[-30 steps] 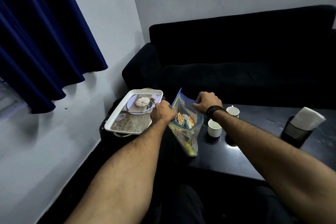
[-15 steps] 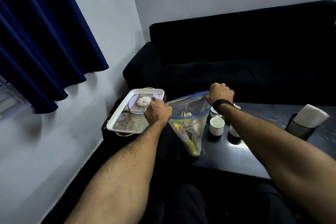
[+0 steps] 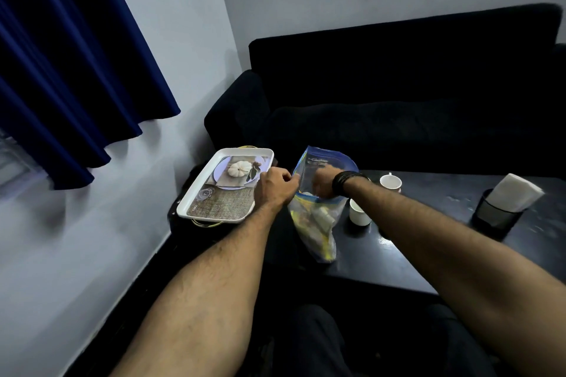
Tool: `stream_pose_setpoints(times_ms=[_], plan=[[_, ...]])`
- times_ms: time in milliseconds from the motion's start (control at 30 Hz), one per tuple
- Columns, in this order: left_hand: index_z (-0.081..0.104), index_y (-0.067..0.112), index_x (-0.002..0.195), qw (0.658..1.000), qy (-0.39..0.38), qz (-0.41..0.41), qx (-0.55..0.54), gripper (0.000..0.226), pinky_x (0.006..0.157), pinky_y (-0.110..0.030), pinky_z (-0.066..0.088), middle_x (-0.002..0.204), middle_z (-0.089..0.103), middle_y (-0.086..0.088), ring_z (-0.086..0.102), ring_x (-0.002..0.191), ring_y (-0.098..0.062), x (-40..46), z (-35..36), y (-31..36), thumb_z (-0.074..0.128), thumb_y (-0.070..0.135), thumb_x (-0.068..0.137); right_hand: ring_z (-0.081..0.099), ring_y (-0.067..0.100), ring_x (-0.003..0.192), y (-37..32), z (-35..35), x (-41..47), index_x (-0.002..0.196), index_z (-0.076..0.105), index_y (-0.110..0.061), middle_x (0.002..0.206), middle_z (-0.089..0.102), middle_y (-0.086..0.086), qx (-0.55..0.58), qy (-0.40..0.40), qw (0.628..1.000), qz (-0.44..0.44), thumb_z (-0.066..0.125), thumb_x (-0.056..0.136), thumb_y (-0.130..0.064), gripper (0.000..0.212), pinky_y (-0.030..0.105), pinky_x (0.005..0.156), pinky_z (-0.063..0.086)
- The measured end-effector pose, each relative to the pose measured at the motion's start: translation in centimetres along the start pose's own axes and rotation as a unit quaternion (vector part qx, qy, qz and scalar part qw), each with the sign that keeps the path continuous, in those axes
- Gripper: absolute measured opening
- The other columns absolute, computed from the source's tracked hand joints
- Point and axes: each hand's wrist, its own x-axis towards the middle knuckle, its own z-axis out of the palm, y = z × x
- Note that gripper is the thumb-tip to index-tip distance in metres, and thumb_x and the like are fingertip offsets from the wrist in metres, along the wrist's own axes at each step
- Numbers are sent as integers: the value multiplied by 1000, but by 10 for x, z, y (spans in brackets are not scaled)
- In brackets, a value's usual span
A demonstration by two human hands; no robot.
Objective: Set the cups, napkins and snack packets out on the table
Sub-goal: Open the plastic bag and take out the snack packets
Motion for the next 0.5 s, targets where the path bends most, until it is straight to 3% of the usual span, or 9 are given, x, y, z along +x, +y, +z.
stream_pose_setpoints(times_ms=[100, 233, 333, 367, 500], plan=[[69, 12, 66, 996, -24, -59, -67, 61, 69, -33, 54, 71, 70, -4, 69, 77, -26, -3, 0, -9, 52, 68, 81, 58, 29, 119, -2, 11, -5, 127, 59, -5, 131, 60, 13, -13, -126, 991, 32, 43, 98, -17, 35, 32, 96, 44], [74, 5, 94, 967, -46, -191, -161, 70, 86, -39, 56, 95, 74, -18, 71, 87, -32, -4, 17, -31, 37, 64, 93, 57, 29, 122, -1, 12, -8, 133, 57, -10, 134, 59, 12, 34, -122, 991, 46, 45, 96, -17, 39, 35, 101, 44], [60, 0, 126, 925, -105, -305, -201, 57, 62, -29, 50, 115, 69, -22, 68, 76, -30, -16, 38, -50, 37, 45, 100, 55, 29, 125, 0, 17, 1, 135, 54, -8, 137, 57, 13, 65, -119, 990, 43, 43, 98, -15, 40, 36, 105, 43], [54, 1, 133, 906, -129, -335, -224, 54, 62, -30, 49, 121, 65, -22, 69, 82, -31, -21, 44, -54, 37, 40, 100, 54, 30, 125, 0, 21, 5, 135, 53, -7, 137, 56, 13, 74, -120, 989, 38, 42, 98, -14, 39, 37, 105, 42], [42, 12, 144, 842, -214, -385, -312, 48, 88, -39, 48, 139, 54, -14, 60, 116, -36, -31, 68, -63, 36, 32, 100, 48, 31, 131, 0, 37, 24, 139, 48, -6, 144, 49, 15, 114, -131, 984, 36, 35, 102, -16, 40, 40, 110, 35]])
